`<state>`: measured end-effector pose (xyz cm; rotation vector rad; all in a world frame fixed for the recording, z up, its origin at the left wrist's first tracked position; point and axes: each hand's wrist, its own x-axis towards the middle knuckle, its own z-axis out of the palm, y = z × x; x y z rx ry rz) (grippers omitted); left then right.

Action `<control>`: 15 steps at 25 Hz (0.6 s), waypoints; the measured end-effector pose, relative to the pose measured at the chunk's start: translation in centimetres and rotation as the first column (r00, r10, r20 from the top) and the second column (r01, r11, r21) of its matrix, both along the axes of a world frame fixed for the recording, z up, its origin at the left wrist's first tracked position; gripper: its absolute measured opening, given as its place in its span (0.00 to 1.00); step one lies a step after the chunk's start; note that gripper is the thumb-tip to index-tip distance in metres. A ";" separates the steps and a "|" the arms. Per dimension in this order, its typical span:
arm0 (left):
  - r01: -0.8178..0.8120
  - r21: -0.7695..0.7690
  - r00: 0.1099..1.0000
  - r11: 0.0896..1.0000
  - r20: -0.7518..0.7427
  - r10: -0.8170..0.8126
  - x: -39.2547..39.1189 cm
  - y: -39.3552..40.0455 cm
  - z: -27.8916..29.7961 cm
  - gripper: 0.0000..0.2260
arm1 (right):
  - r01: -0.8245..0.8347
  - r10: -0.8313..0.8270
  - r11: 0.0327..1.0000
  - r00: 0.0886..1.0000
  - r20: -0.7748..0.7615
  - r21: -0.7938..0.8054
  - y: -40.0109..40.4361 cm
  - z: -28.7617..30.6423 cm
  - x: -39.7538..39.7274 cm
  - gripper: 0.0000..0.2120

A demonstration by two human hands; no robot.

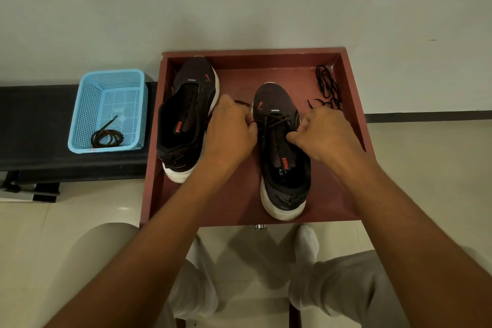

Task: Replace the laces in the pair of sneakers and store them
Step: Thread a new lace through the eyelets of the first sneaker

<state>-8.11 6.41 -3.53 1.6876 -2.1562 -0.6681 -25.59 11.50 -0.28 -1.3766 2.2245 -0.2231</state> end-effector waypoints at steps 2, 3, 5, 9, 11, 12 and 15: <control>0.038 0.034 0.999 0.999 -0.017 -0.038 0.1 -0.8 0.5 0.06 | -0.013 0.013 1.000 1.000 -0.006 -0.016 -0.2 -0.1 0.1 0.12; 0.063 0.071 0.998 0.995 -0.012 -0.063 0.0 -1.1 0.9 0.07 | -0.018 0.018 0.998 1.000 -0.003 -0.053 -0.3 -0.1 0.2 0.11; 0.094 0.139 0.995 0.986 0.000 -0.095 -0.1 -1.6 1.6 0.08 | 0.003 0.010 0.981 0.998 0.066 -0.194 -0.8 0.0 0.9 0.06; 0.138 0.079 0.987 0.987 -0.091 -0.130 0.1 -2.2 3.6 0.08 | -0.088 0.179 0.931 0.955 0.236 -0.353 -2.2 0.5 2.3 0.07; 0.155 0.027 0.975 0.988 -0.162 -0.148 0.3 -2.5 4.7 0.10 | -0.101 0.222 0.927 0.924 0.310 -0.360 -2.7 0.5 3.0 0.03; 0.158 0.003 0.967 0.987 -0.205 -0.154 0.4 -2.6 5.3 0.11 | -0.068 0.206 0.927 0.914 0.349 -0.369 -2.9 0.4 3.2 0.04; 0.135 -0.094 0.923 0.986 -0.351 -0.160 1.3 -3.1 7.1 0.12 | 0.040 0.146 0.921 0.887 0.438 -0.387 -3.3 0.5 3.2 0.07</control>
